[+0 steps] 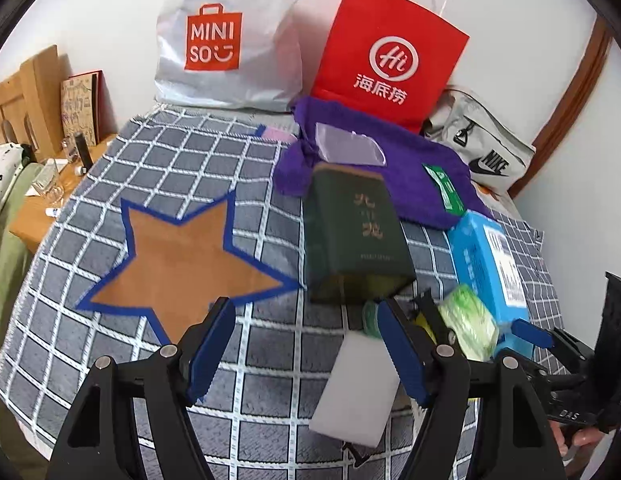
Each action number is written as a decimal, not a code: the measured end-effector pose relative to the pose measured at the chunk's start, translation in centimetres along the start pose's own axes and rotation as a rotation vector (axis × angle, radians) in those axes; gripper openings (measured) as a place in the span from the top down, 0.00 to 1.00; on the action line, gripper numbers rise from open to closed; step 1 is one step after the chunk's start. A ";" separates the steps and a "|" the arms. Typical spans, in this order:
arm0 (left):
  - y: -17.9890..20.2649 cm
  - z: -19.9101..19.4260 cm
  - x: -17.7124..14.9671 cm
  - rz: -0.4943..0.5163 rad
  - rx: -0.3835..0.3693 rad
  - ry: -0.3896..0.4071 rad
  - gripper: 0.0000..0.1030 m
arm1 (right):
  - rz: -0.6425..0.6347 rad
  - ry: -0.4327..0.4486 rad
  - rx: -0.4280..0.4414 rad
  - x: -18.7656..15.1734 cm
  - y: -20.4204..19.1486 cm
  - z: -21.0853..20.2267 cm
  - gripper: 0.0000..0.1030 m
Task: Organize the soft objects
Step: 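Move the left tool to the white foam block while the right tool approaches the light green tissue pack, then close the left tool on the foam block while the right tool grips the tissue pack, then carry the foam block with the left tool while the right tool carries the tissue pack to the towel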
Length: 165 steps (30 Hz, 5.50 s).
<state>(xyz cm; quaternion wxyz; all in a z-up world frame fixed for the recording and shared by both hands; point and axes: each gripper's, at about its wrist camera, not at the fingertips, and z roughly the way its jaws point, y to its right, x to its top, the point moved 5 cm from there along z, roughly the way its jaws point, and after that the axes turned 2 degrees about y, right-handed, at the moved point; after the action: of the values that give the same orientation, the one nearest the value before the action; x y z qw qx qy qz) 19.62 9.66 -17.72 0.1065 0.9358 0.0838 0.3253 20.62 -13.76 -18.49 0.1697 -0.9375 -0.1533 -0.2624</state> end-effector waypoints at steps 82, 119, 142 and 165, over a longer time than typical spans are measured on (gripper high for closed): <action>2.3 -1.3 -0.1 0.105 0.010 -0.018 0.52 | 0.010 0.127 -0.112 -2.5 5.5 -7.4 0.49; 7.3 4.5 14.4 0.131 0.008 0.007 0.51 | 0.032 0.149 -0.111 16.9 8.0 -2.2 0.48; 7.7 14.4 18.9 0.142 -0.003 -0.085 0.51 | 0.004 0.008 -0.072 20.3 10.4 7.1 0.48; 6.6 20.3 16.0 0.164 0.000 -0.288 0.51 | -0.086 -0.203 -0.060 18.0 10.8 14.0 0.48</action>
<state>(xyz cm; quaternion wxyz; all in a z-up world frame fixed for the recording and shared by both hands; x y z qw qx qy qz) 45.36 3.99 -22.15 0.0904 0.9765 -0.0091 0.1956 45.53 -14.26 -22.58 0.1140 -0.9564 -0.2019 -0.1775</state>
